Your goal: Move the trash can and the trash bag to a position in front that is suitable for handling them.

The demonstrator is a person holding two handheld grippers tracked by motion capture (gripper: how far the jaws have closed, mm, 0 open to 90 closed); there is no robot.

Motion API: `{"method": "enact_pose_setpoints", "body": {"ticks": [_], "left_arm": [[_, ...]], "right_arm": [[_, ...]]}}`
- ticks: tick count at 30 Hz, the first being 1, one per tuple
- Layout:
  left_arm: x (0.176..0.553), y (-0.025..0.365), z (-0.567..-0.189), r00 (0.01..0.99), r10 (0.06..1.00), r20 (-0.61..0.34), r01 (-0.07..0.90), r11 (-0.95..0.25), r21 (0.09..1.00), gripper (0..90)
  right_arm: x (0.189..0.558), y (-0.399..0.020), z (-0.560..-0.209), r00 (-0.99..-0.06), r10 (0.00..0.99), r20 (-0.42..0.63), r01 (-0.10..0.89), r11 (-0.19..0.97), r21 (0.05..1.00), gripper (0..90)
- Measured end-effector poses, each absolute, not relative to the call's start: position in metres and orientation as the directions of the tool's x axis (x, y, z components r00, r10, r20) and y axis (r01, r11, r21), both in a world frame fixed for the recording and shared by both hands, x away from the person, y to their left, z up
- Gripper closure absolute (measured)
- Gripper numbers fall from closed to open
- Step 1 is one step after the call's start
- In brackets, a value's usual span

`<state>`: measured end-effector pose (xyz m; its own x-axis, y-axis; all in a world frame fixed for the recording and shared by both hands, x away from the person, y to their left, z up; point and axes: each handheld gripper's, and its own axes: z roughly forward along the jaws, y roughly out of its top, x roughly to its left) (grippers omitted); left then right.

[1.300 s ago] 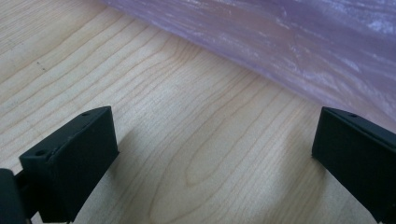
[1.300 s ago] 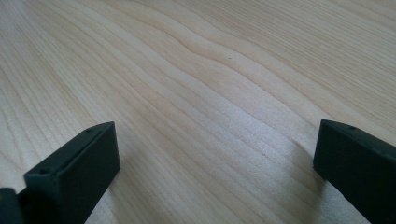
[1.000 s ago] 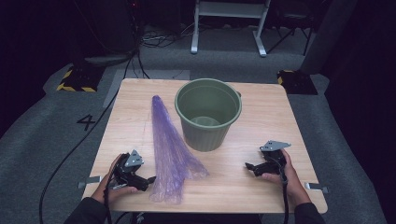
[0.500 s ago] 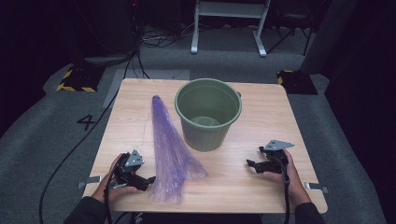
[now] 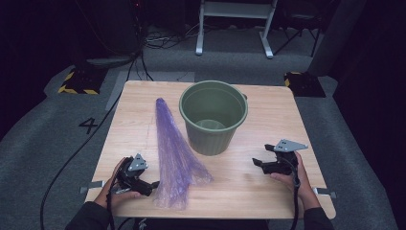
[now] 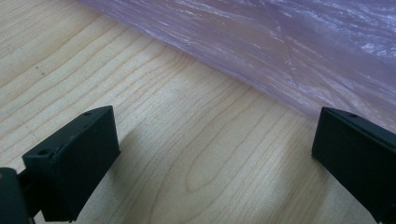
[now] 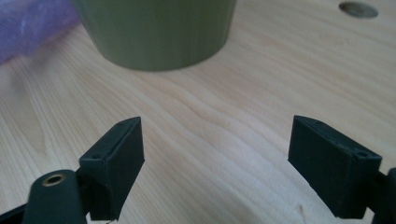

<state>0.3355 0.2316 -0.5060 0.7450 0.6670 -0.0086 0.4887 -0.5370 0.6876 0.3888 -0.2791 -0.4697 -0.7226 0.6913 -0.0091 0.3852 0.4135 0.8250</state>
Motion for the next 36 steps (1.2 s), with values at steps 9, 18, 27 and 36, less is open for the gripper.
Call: {"method": "enact_pose_setpoints", "body": {"ticks": [9, 18, 27, 36], "left_arm": [[0.335, 0.231, -0.506, 0.744, 0.668, -0.010, 0.490, -0.536, 0.688, 0.3], [0.336, 0.232, -0.506, 0.745, 0.667, -0.009, 0.489, -0.537, 0.688, 0.3], [0.336, 0.231, -0.506, 0.744, 0.668, -0.010, 0.490, -0.536, 0.688, 0.3], [0.336, 0.231, -0.506, 0.745, 0.667, -0.010, 0.490, -0.536, 0.687, 0.3]], "right_arm": [[0.387, -0.271, -0.447, -0.739, 0.673, -0.044, 0.321, 0.408, 0.855, 19.9], [0.385, -0.265, -0.425, -0.744, 0.662, -0.085, 0.270, 0.414, 0.869, 20.4], [0.387, -0.253, -0.400, -0.761, 0.636, -0.132, 0.218, 0.441, 0.870, 20.3], [0.391, -0.241, -0.381, -0.779, 0.610, -0.143, 0.184, 0.441, 0.878, 20.1]]}}
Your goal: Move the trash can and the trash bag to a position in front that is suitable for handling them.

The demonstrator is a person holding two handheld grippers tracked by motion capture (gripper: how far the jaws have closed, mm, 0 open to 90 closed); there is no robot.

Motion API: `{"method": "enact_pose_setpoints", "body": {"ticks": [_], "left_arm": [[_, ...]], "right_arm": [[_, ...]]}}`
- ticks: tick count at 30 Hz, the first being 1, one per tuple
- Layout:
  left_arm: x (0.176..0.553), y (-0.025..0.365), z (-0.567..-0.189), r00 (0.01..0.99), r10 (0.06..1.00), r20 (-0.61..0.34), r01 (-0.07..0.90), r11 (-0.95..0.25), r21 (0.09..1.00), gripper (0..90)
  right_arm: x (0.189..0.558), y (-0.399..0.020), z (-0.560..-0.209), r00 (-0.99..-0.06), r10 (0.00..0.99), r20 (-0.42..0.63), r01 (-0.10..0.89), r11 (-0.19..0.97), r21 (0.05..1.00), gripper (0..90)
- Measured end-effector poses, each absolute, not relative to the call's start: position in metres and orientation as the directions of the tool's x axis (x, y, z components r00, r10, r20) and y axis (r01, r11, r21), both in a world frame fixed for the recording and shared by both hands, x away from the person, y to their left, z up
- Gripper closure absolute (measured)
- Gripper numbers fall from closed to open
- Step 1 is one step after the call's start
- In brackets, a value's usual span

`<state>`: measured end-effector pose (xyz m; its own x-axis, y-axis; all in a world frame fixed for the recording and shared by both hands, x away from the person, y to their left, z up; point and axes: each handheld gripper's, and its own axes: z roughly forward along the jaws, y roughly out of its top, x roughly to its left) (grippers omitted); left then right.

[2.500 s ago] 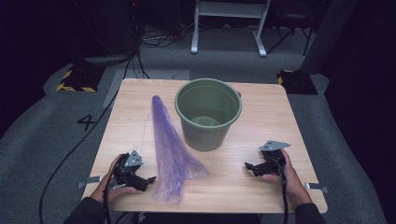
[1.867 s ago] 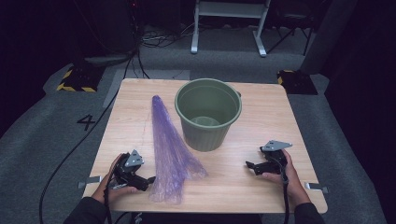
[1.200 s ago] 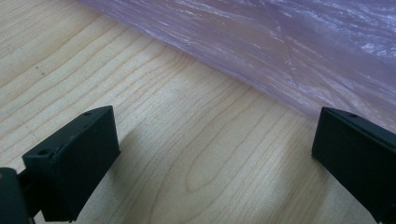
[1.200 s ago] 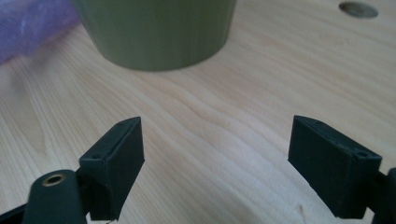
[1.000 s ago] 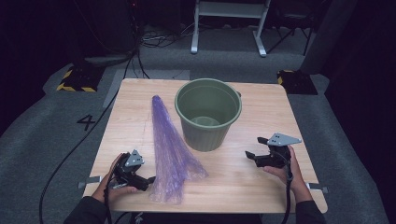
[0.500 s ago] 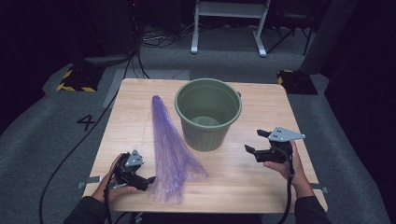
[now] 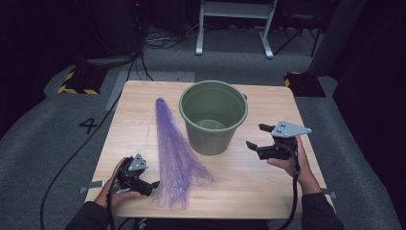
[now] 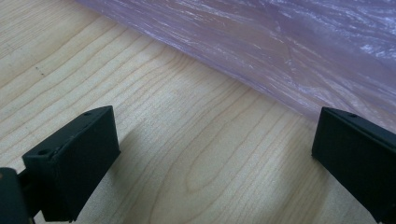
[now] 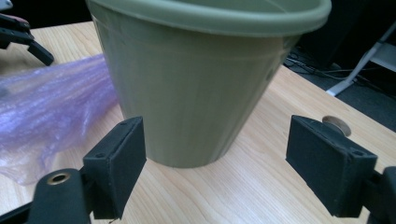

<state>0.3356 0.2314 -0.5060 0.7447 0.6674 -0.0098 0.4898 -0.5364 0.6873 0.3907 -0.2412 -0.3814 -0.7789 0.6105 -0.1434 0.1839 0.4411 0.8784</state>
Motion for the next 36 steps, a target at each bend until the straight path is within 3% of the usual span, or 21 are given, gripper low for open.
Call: {"method": "enact_pose_setpoints", "body": {"ticks": [23, 36], "left_arm": [[0.336, 0.231, -0.506, 0.745, 0.667, -0.010, 0.490, -0.537, 0.687, 0.3], [0.336, 0.231, -0.506, 0.744, 0.668, -0.009, 0.491, -0.537, 0.686, 0.3]], "right_arm": [[0.392, -0.190, -0.340, -0.832, 0.505, -0.231, 0.062, 0.498, 0.865, 21.0], [0.402, -0.163, -0.338, -0.873, 0.444, -0.201, 0.070, 0.522, 0.850, 22.8]]}}
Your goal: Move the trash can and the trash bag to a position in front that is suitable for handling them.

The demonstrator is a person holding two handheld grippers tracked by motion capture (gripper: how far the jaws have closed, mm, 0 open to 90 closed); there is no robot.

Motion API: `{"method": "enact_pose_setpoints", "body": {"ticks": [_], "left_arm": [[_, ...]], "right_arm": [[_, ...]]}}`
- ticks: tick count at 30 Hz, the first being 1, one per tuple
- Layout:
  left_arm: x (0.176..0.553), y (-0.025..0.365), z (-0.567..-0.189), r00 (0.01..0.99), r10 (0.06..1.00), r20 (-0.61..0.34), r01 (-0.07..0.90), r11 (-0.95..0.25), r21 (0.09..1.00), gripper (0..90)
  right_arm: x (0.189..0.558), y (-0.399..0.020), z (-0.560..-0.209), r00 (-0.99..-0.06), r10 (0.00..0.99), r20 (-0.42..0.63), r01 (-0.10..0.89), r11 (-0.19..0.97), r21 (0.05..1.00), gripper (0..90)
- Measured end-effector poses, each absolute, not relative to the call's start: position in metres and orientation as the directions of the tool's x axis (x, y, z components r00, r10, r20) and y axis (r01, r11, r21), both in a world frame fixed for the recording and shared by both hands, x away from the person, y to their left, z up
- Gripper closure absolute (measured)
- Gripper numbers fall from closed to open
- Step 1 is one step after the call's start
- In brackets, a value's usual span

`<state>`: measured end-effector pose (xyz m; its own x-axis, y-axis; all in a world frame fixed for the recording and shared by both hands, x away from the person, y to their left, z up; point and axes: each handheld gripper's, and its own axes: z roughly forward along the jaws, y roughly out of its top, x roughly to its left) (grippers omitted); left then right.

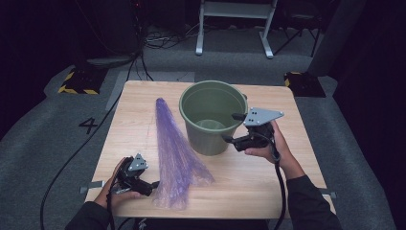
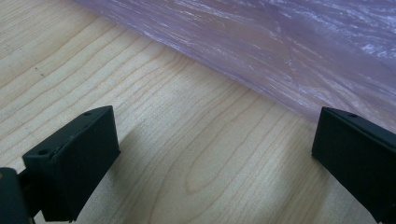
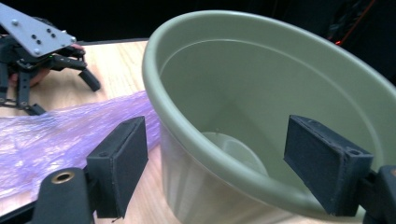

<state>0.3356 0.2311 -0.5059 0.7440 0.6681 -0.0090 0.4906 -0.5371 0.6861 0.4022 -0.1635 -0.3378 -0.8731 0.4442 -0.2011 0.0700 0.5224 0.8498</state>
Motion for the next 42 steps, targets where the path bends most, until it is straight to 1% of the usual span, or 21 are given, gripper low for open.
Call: {"method": "enact_pose_setpoints", "body": {"ticks": [7, 8, 9, 12, 13, 14, 15, 17, 18, 19, 24, 27, 29, 30, 31, 32, 33, 35, 38, 39, 42], "left_arm": [[0.335, 0.230, -0.506, 0.747, 0.665, -0.006, 0.486, -0.540, 0.687, 0.3], [0.335, 0.230, -0.506, 0.747, 0.665, -0.006, 0.486, -0.541, 0.686, 0.3], [0.335, 0.230, -0.506, 0.747, 0.664, -0.005, 0.485, -0.540, 0.688, 0.3], [0.335, 0.229, -0.506, 0.747, 0.664, -0.005, 0.485, -0.540, 0.688, 0.3], [0.335, 0.229, -0.506, 0.749, 0.663, -0.001, 0.482, -0.543, 0.688, 0.3], [0.335, 0.229, -0.506, 0.749, 0.663, -0.001, 0.482, -0.543, 0.688, 0.3], [0.335, 0.229, -0.506, 0.747, 0.665, -0.006, 0.485, -0.540, 0.688, 0.3], [0.335, 0.229, -0.506, 0.746, 0.665, -0.008, 0.487, -0.539, 0.687, 0.3], [0.335, 0.229, -0.506, 0.747, 0.665, -0.007, 0.488, -0.540, 0.686, 0.3], [0.335, 0.229, -0.506, 0.747, 0.665, -0.007, 0.488, -0.540, 0.686, 0.3], [0.334, 0.227, -0.506, 0.749, 0.662, -0.005, 0.484, -0.543, 0.686, 0.3], [0.334, 0.224, -0.506, 0.751, 0.660, -0.009, 0.484, -0.542, 0.687, 0.3], [0.333, 0.223, -0.506, 0.754, 0.657, -0.004, 0.480, -0.546, 0.686, 0.3], [0.333, 0.222, -0.506, 0.755, 0.656, -0.007, 0.479, -0.545, 0.688, 0.3], [0.333, 0.220, -0.506, 0.755, 0.656, -0.005, 0.479, -0.547, 0.686, 0.3], [0.332, 0.219, -0.506, 0.755, 0.656, -0.008, 0.481, -0.546, 0.686, 0.3], [0.332, 0.217, -0.506, 0.757, 0.654, -0.005, 0.478, -0.548, 0.686, 0.3], [0.330, 0.212, -0.506, 0.760, 0.650, -0.008, 0.476, -0.550, 0.686, 0.3], [0.328, 0.207, -0.506, 0.768, 0.640, -0.006, 0.469, -0.556, 0.687, 0.3], [0.326, 0.202, -0.506, 0.771, 0.637, -0.009, 0.468, -0.557, 0.686, 0.3], [0.324, 0.196, -0.506, 0.777, 0.629, -0.006, 0.461, -0.563, 0.686, 0.3]], "right_arm": [[0.409, -0.146, -0.345, -0.874, 0.432, -0.222, 0.090, 0.594, 0.799, 30.2], [0.409, -0.145, -0.346, -0.875, 0.431, -0.223, 0.090, 0.596, 0.798, 32.5], [0.410, -0.142, -0.346, -0.878, 0.423, -0.223, 0.090, 0.605, 0.791, 41.2], [0.411, -0.139, -0.347, -0.886, 0.406, -0.225, 0.087, 0.621, 0.779, 43.4], [0.413, -0.135, -0.348, -0.893, 0.386, -0.230, 0.073, 0.629, 0.774, 51.4], [0.413, -0.135, -0.348, -0.893, 0.386, -0.230, 0.073, 0.629, 0.774, 51.4], [0.416, -0.133, -0.346, -0.913, 0.354, -0.204, 0.069, 0.625, 0.777, 57.0], [0.417, -0.131, -0.346, -0.917, 0.342, -0.204, 0.066, 0.635, 0.770, 58.6], [0.416, -0.128, -0.344, -0.920, 0.323, -0.221, 0.048, 0.655, 0.754, 62.6], [0.416, -0.128, -0.344, -0.920, 0.323, -0.221, 0.048, 0.655, 0.754, 62.6], [0.407, -0.122, -0.342, -0.931, 0.277, -0.238, 0.013, 0.676, 0.737, 72.8], [0.401, -0.122, -0.341, -0.932, 0.261, -0.251, -0.003, 0.688, 0.726, 74.8], [0.400, -0.122, -0.341, -0.932, 0.261, -0.250, -0.002, 0.688, 0.726, 74.7], [0.396, -0.125, -0.340, -0.931, 0.270, -0.244, 0.002, 0.675, 0.738, 68.3], [0.396, -0.125, -0.340, -0.931, 0.270, -0.244, 0.002, 0.675, 0.738, 68.3], [0.393, -0.132, -0.339, -0.932, 0.283, -0.227, 0.008, 0.641, 0.768, 57.8], [0.393, -0.132, -0.339, -0.932, 0.283, -0.227, 0.008, 0.641, 0.768, 57.8], [0.388, -0.145, -0.336, -0.920, 0.329, -0.211, 0.025, 0.590, 0.807, 44.0], [0.384, -0.153, -0.336, -0.912, 0.350, -0.214, 0.024, 0.566, 0.824, 40.0], [0.377, -0.164, -0.335, -0.894, 0.387, -0.225, 0.022, 0.541, 0.841, 36.0], [0.370, -0.176, -0.336, -0.872, 0.425, -0.244, 0.019, 0.528, 0.849, 33.8]]}}
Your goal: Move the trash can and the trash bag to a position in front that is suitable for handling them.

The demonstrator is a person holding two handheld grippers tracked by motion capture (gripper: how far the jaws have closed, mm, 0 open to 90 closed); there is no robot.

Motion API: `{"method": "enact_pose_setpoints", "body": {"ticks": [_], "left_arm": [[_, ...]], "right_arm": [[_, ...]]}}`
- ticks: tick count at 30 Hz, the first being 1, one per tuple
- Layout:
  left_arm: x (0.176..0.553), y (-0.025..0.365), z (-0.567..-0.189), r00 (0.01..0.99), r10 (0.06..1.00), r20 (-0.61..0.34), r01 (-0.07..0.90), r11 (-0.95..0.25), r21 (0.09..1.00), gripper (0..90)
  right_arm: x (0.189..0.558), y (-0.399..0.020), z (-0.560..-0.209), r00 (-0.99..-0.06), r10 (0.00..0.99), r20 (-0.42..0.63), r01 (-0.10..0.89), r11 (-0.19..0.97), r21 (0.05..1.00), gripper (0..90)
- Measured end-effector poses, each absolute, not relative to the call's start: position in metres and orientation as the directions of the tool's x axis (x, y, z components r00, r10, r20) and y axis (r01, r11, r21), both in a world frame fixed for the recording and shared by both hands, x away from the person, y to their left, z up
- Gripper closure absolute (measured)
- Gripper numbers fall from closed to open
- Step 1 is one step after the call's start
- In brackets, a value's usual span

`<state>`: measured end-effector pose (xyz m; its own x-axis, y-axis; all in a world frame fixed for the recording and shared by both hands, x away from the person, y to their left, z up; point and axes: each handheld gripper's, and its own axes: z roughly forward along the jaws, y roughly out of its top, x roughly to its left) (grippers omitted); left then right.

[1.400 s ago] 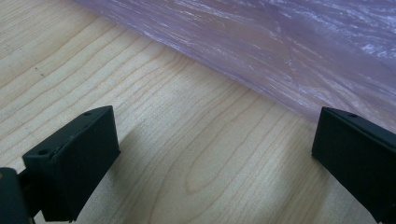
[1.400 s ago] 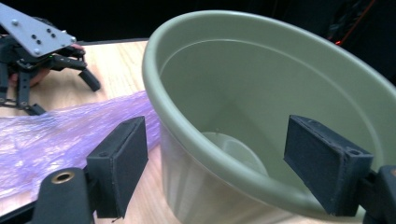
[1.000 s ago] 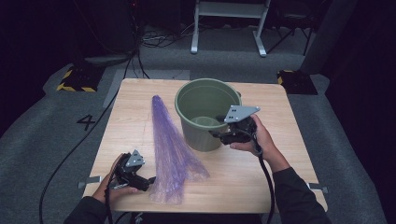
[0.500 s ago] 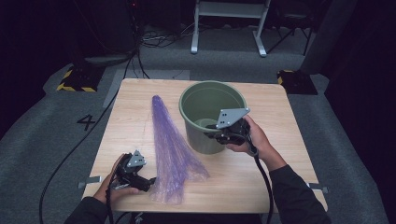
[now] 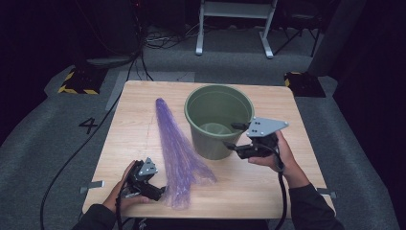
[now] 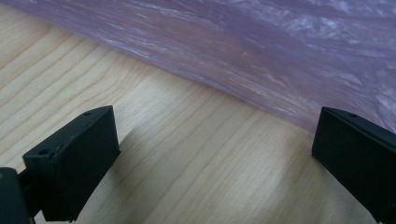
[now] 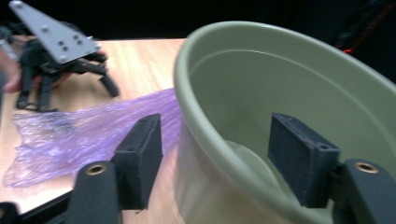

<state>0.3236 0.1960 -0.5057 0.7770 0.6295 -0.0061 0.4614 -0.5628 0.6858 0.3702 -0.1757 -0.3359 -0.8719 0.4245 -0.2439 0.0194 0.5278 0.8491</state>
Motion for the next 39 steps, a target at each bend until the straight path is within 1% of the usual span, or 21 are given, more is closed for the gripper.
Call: {"method": "enact_pose_setpoints", "body": {"ticks": [1, 3, 4, 5, 7, 11, 12, 13, 14, 15, 16, 18, 20, 24, 26, 27, 29, 30, 31, 32, 39], "left_arm": [[0.322, 0.191, -0.506, 0.781, 0.625, -0.005, 0.458, -0.566, 0.685, 0.4], [0.321, 0.186, -0.506, 0.778, 0.629, -0.005, 0.460, -0.562, 0.687, 0.3], [0.320, 0.179, -0.506, 0.777, 0.629, -0.005, 0.461, -0.564, 0.685, 0.3], [0.320, 0.179, -0.506, 0.777, 0.629, -0.005, 0.461, -0.564, 0.685, 0.3], [0.318, 0.169, -0.506, 0.782, 0.623, -0.008, 0.457, -0.565, 0.687, 0.3], [0.318, 0.161, -0.506, 0.794, 0.607, -0.006, 0.445, -0.576, 0.686, 0.3], [0.319, 0.157, -0.505, 0.798, 0.603, -0.006, 0.442, -0.579, 0.685, 0.3], [0.319, 0.157, -0.505, 0.798, 0.603, -0.006, 0.442, -0.579, 0.685, 0.3], [0.319, 0.154, -0.505, 0.799, 0.602, -0.008, 0.443, -0.579, 0.684, 0.3], [0.320, 0.151, -0.505, 0.800, 0.599, -0.009, 0.442, -0.580, 0.685, 0.3], [0.320, 0.146, -0.506, 0.803, 0.596, -0.008, 0.438, -0.581, 0.686, 0.3], [0.321, 0.142, -0.505, 0.805, 0.593, -0.007, 0.436, -0.583, 0.686, 0.3], [0.322, 0.133, -0.505, 0.808, 0.589, -0.008, 0.433, -0.585, 0.686, 0.3], [0.325, 0.113, -0.505, 0.814, 0.580, -0.008, 0.427, -0.590, 0.685, 0.3], [0.327, 0.103, -0.505, 0.818, 0.575, -0.008, 0.424, -0.593, 0.684, 0.3], [0.328, 0.098, -0.505, 0.820, 0.572, -0.009, 0.422, -0.594, 0.685, 0.3], [0.330, 0.095, -0.505, 0.821, 0.570, -0.010, 0.421, -0.594, 0.685, 0.3], [0.331, 0.091, -0.505, 0.822, 0.569, -0.008, 0.420, -0.596, 0.684, 0.3], [0.331, 0.091, -0.505, 0.822, 0.569, -0.008, 0.420, -0.596, 0.684, 0.3], [0.333, 0.086, -0.505, 0.821, 0.572, -0.009, 0.423, -0.597, 0.681, 0.3], [0.336, 0.076, -0.505, 0.825, 0.566, -0.009, 0.419, -0.600, 0.681, 0.3]], "right_arm": [[0.362, -0.189, -0.338, -0.845, 0.466, -0.261, 0.020, 0.515, 0.857, 33.4], [0.359, -0.194, -0.339, -0.836, 0.482, -0.261, 0.022, 0.505, 0.863, 33.4], [0.351, -0.210, -0.343, -0.807, 0.536, -0.249, 0.046, 0.477, 0.878, 33.6], [0.351, -0.210, -0.343, -0.807, 0.536, -0.249, 0.046, 0.477, 0.878, 33.6], [0.343, -0.225, -0.353, -0.789, 0.572, -0.225, 0.085, 0.463, 0.882, 33.5], [0.338, -0.235, -0.366, -0.781, 0.587, -0.211, 0.113, 0.466, 0.878, 32.9], [0.336, -0.241, -0.375, -0.784, 0.593, -0.184, 0.135, 0.452, 0.882, 32.9], [0.336, -0.241, -0.375, -0.784, 0.593, -0.184, 0.135, 0.452, 0.882, 32.9], [0.335, -0.244, -0.385, -0.787, 0.598, -0.154, 0.162, 0.441, 0.883, 32.7], [0.335, -0.244, -0.385, -0.787, 0.598, -0.154, 0.162, 0.441, 0.883, 32.7], [0.337, -0.245, -0.396, -0.793, 0.599, -0.114, 0.192, 0.423, 0.886, 32.6], [0.337, -0.245, -0.401, -0.796, 0.598, -0.098, 0.204, 0.416, 0.886, 32.5], [0.339, -0.242, -0.419, -0.795, 0.602, -0.069, 0.237, 0.415, 0.879, 31.3], [0.341, -0.234, -0.432, -0.790, 0.610, -0.056, 0.261, 0.419, 0.870, 29.6], [0.341, -0.227, -0.438, -0.808, 0.588, -0.035, 0.264, 0.414, 0.871, 29.4], [0.340, -0.218, -0.442, -0.829, 0.559, -0.021, 0.258, 0.416, 0.872, 28.9], [0.340, -0.214, -0.444, -0.838, 0.546, -0.013, 0.257, 0.415, 0.873, 29.0], [0.340, -0.203, -0.449, -0.860, 0.511, 0.006, 0.257, 0.422, 0.870, 28.8], [0.340, -0.203, -0.449, -0.860, 0.511, 0.006, 0.257, 0.422, 0.870, 28.8], [0.339, -0.192, -0.452, -0.875, 0.484, 0.020, 0.258, 0.431, 0.865, 29.0], [0.339, -0.168, -0.467, -0.905, 0.425, 0.024, 0.252, 0.488, 0.836, 29.7]]}}
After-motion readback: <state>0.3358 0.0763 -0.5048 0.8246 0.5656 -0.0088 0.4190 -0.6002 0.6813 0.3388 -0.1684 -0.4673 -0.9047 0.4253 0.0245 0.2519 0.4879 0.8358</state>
